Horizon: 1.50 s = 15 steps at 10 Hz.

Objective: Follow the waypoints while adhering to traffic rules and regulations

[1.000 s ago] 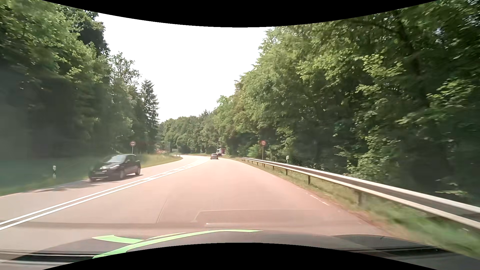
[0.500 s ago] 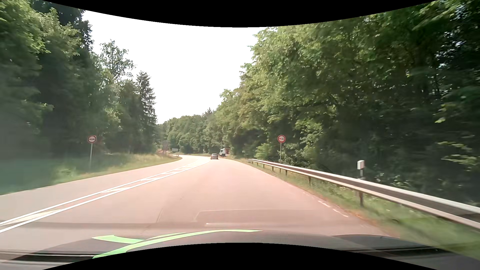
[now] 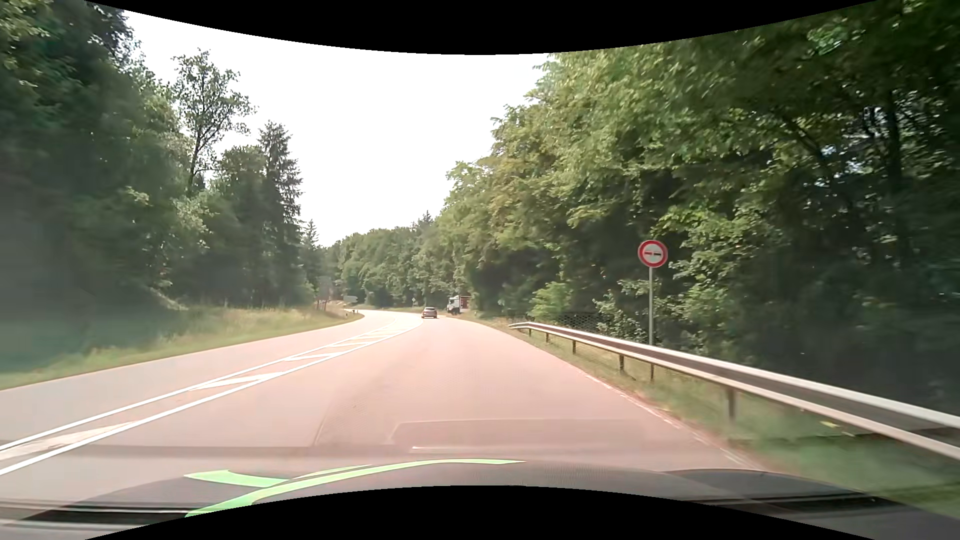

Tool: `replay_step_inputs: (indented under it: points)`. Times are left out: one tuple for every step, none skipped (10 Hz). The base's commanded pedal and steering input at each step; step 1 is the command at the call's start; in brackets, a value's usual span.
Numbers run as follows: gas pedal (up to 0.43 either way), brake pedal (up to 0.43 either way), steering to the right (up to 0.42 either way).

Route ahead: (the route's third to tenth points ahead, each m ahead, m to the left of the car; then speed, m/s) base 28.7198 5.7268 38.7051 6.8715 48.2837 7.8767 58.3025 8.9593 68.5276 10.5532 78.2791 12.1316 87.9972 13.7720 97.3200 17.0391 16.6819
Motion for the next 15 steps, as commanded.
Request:
replay_step_inputs:
  points:
    - [0.138,0.0,-0.016]
    - [0.138,0.0,-0.017]
    - [0.138,0.0,-0.017]
    - [0.138,0.0,-0.017]
    - [0.138,0.0,-0.018]
    - [0.138,0.0,-0.018]
    - [0.138,0.0,-0.018]
    - [0.138,0.0,-0.017]
    - [0.13,0.0,-0.018]
    - [0.13,0.0,-0.017]
    - [0.13,0.0,-0.017]
    - [0.13,0.0,-0.017]
    - [0.13,0.0,-0.016]
    - [0.13,0.0,-0.016]
    - [0.118,0.0,-0.016]
